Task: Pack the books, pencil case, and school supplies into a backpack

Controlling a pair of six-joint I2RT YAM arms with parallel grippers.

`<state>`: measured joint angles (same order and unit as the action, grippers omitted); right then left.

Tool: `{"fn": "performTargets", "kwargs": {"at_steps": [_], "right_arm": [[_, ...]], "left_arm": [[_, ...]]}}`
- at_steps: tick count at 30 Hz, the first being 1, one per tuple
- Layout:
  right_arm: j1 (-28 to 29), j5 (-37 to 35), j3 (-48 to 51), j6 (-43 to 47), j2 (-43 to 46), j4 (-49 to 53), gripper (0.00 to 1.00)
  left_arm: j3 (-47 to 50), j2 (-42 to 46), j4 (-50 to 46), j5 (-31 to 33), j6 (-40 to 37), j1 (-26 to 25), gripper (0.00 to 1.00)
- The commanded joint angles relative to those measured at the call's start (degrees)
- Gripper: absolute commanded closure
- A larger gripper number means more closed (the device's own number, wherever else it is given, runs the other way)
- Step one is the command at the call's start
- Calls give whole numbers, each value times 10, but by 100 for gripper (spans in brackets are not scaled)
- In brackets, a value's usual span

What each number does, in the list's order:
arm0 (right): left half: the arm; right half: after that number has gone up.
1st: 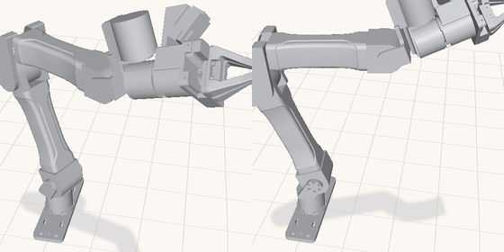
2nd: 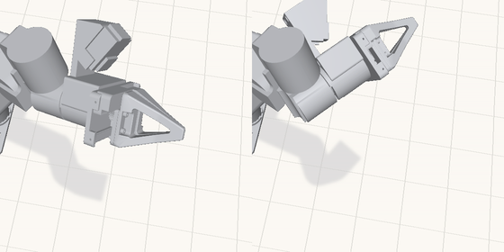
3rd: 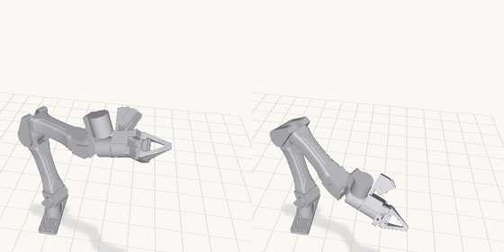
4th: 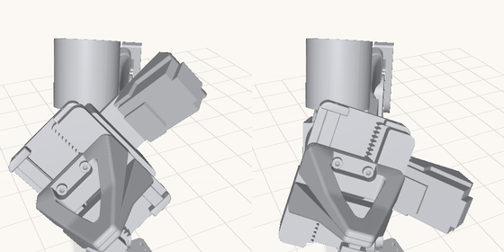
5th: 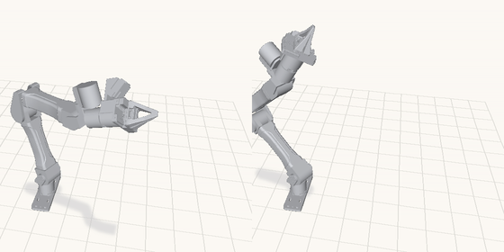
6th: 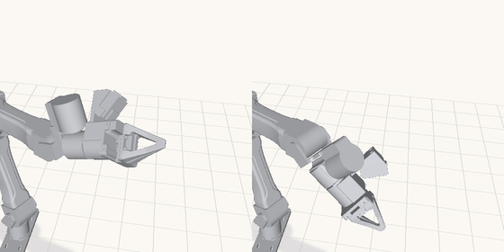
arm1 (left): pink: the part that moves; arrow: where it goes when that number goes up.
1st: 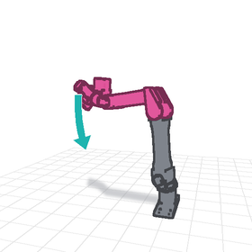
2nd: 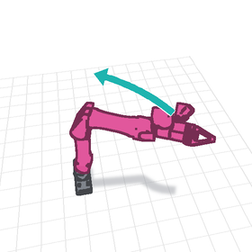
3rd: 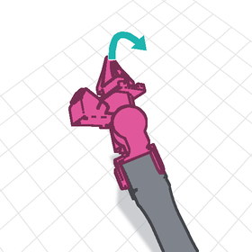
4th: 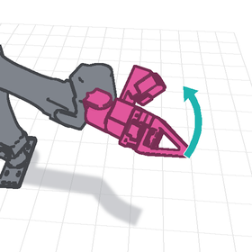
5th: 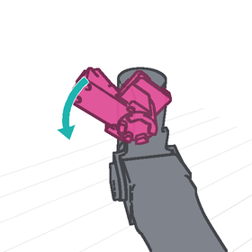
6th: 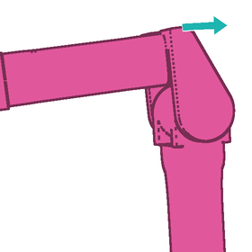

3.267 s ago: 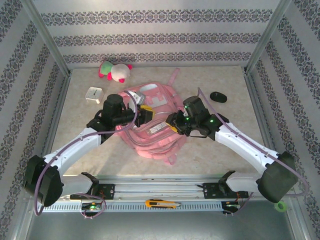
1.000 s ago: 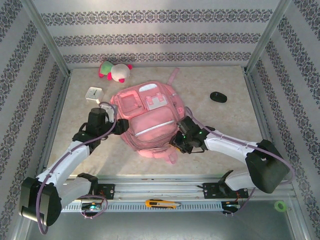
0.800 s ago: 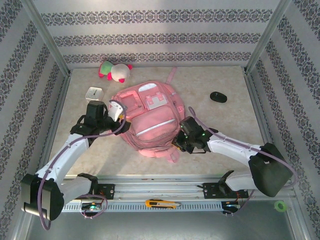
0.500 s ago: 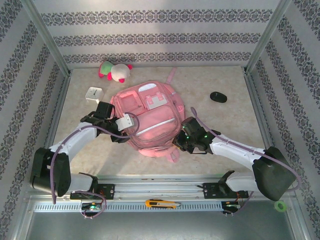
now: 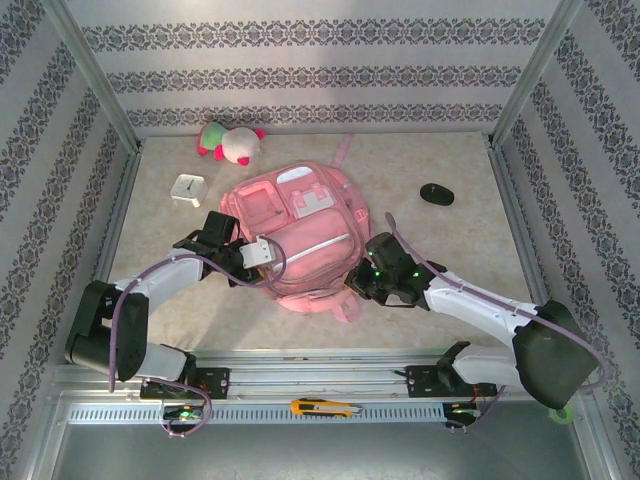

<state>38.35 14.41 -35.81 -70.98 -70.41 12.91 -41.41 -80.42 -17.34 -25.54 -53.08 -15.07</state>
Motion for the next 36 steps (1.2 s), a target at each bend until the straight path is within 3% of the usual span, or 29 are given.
{"fn": "performTargets", "kwargs": {"at_steps": [1,6,11,16,20,29,35,36], "right_arm": [[-5,4,1,10,25,-60,100],[-6,-5,-1,6,42,-69,100],[-8,0,-21,8,60,-87,100],[-8,7,-60,19,70,-88,100],[-7,11,-79,19,72,-91,100],[0,25,-111,31,67,-129,100],[3,36,-127,49,66,-127,100],[0,35,-126,48,70,-125,100]], "left_arm": [[7,-1,37,-40,12,-14,65],[26,38,28,-69,27,-24,88],[38,77,-9,-95,64,-46,99],[40,106,-11,-159,177,-71,100],[26,136,-44,-173,245,-93,100],[42,158,139,-182,499,-158,100],[-14,101,172,-185,555,-184,99],[-20,101,169,-183,553,-185,96]]}}
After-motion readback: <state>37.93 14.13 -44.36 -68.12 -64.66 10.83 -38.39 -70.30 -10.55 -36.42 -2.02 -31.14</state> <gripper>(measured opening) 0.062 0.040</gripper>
